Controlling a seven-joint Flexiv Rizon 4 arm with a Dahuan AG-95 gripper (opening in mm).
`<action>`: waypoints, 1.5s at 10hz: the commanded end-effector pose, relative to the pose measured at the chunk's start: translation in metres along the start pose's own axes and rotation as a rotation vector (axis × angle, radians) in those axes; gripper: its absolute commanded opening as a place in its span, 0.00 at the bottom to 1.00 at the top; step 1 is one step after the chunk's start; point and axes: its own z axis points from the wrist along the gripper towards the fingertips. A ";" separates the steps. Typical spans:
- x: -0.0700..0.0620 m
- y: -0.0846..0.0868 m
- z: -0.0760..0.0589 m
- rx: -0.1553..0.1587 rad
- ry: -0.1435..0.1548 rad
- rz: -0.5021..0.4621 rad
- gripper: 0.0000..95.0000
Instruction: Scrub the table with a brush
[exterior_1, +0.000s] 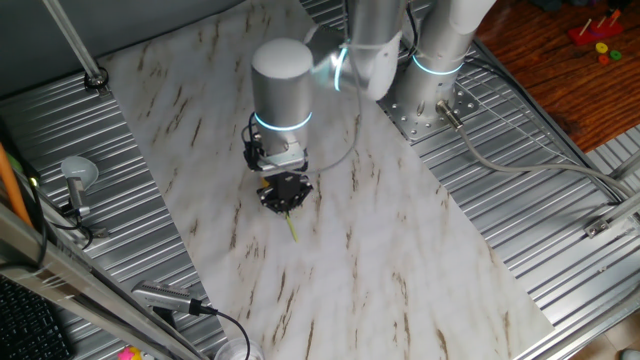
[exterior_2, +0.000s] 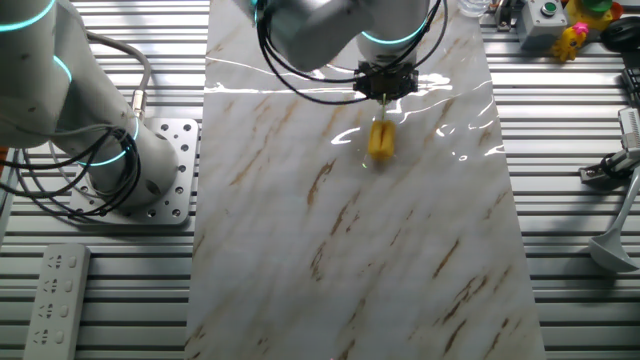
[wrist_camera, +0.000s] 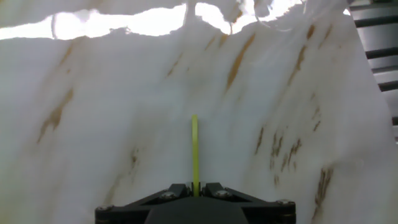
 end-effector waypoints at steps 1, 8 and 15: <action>0.006 0.000 0.000 0.007 0.005 -0.011 0.00; 0.031 -0.002 -0.007 0.006 0.012 -0.063 0.00; 0.020 0.003 0.003 0.009 0.001 -0.025 0.00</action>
